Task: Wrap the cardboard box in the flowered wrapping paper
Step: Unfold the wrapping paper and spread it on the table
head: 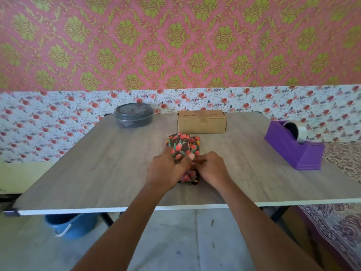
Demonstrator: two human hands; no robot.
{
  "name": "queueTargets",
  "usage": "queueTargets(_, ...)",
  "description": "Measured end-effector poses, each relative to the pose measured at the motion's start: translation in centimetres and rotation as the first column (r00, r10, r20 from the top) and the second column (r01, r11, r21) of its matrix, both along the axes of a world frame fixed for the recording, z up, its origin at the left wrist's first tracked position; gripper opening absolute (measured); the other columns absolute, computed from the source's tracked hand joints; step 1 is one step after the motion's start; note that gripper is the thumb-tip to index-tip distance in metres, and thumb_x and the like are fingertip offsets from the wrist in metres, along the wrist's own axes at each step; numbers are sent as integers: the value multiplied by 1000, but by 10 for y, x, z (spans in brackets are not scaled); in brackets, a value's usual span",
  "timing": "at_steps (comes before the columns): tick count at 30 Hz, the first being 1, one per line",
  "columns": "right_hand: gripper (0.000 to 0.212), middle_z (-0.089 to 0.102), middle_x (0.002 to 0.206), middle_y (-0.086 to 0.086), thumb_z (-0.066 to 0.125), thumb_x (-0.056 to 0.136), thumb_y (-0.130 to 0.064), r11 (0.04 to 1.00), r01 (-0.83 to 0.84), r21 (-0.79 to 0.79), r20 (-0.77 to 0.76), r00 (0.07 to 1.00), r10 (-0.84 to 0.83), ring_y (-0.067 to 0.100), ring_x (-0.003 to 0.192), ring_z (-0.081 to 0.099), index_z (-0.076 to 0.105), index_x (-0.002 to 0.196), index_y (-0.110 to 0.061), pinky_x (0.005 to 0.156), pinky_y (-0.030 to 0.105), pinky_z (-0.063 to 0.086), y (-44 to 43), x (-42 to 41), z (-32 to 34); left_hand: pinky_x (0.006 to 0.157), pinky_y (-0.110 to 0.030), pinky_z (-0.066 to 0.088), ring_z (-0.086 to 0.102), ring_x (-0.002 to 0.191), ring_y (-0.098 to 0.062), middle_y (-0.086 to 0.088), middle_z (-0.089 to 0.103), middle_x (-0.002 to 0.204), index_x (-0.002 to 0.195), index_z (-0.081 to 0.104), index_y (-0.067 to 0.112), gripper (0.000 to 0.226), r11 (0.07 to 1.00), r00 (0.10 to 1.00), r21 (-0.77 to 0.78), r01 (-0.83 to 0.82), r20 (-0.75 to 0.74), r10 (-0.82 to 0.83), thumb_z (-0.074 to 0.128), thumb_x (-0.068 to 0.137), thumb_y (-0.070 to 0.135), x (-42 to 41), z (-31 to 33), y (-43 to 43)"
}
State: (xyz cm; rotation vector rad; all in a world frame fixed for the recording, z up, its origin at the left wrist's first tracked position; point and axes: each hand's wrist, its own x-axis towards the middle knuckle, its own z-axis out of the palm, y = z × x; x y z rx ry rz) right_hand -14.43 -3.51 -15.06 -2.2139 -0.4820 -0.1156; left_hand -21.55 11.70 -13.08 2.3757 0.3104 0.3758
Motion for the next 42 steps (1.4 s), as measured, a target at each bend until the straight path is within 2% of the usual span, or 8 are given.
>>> queueTargets(6,18,55,116,5,67,95,-24,950,13,-312,227,972,61,24,101,57,82,100,-17,78,36,53,-1,3,-2,73,-35,54,65,86,-27,-4,64,98,105,64,17,30,940,993,322,-110,2,116,64,84,37,4,-3,-10)
queueTargets(13,17,69,113,-2,56,92,-22,890,-13,-455,246,959,140,24,98,65,71,94,-14,85,37,51,-4,3,-5,78,-39,41,59,110,-40,-21,60,114,119,52,2,46,746,800,-438,-501,93,592,77,83,15,7,3,64)
queueTargets(19,19,59,91,-11,67,92,-40,939,-9,-344,200,976,82,13,86,57,62,81,-26,85,41,46,4,11,-4,86,-42,47,64,106,-34,-9,70,114,103,73,17,30,823,946,559,-97,310,-99,64,78,3,-4,23,69)
queueTargets(24,19,66,111,0,65,90,-17,942,-76,-326,180,974,141,24,105,60,78,102,-26,89,45,50,3,23,1,107,-61,32,62,119,-31,-8,65,130,116,66,23,46,632,976,773,57,-176,127,35,101,53,21,38,31)
queueTargets(32,12,68,98,4,67,91,-22,914,-37,-404,209,969,131,24,89,64,77,96,-19,76,33,50,0,69,10,86,-47,56,60,120,-36,-10,54,136,156,9,46,96,676,955,686,270,-282,-95,60,91,-4,107,26,27)
queueTargets(35,18,73,99,1,69,92,-30,922,-56,-383,203,969,143,20,86,64,81,105,-25,75,30,49,0,78,9,90,-50,57,63,112,-36,-12,60,123,140,46,32,51,610,956,742,277,-274,-100,56,97,5,132,18,31)
queueTargets(39,22,65,77,0,69,92,-37,916,-37,-400,161,981,109,18,72,56,79,86,-19,58,26,32,6,85,7,70,-41,62,70,76,-28,-10,69,82,84,66,9,17,961,999,272,44,-11,-43,58,89,-5,141,13,49)
queueTargets(42,37,47,63,-6,67,93,-37,916,-3,-402,159,985,73,13,60,45,57,62,-22,50,24,24,8,85,8,58,-34,57,65,54,-23,-10,66,64,69,65,3,26,896,973,-408,-174,68,220,56,88,-11,137,7,79)
